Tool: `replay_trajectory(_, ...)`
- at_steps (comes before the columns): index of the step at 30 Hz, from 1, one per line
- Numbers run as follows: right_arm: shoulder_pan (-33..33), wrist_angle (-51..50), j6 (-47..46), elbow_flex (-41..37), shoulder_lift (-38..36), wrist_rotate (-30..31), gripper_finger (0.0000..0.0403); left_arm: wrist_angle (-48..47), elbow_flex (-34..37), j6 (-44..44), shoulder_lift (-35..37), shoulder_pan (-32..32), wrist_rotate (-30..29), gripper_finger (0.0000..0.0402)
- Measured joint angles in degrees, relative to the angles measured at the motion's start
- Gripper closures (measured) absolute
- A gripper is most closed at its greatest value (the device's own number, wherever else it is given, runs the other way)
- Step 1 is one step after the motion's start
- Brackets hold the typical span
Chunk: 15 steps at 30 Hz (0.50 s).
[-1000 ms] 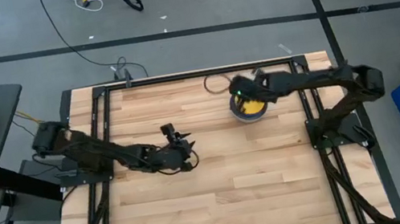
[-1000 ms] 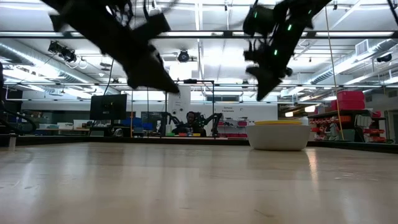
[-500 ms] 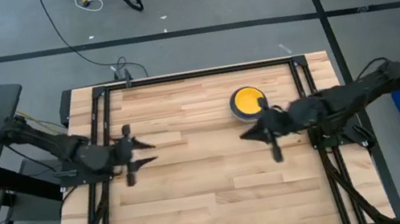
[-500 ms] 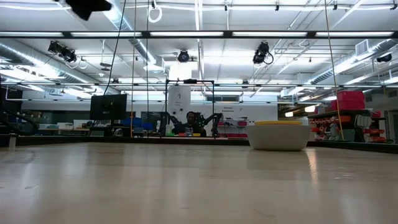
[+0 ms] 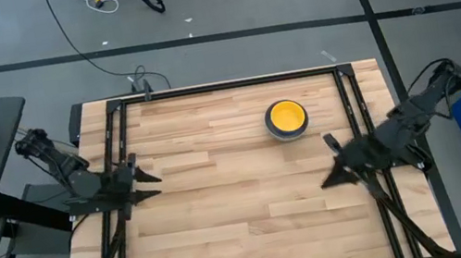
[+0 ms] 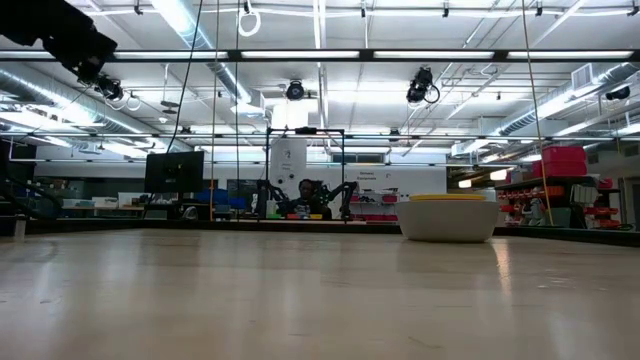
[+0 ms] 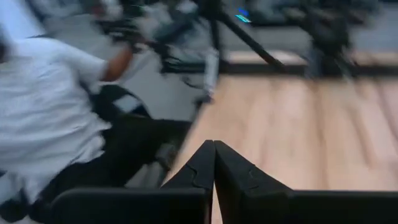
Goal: Nest bowls inside each other
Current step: Return to Home Position
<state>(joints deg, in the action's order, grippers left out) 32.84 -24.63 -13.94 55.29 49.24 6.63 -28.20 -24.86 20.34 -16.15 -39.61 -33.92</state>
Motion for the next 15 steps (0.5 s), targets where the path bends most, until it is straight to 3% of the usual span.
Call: replay_trajectory(15,1.7,16.3,2.6,-17.4,-13.1,22.9,0.0390,2.8,0.0,-2.1,1.9,-0.3,-1.0,0.0235)
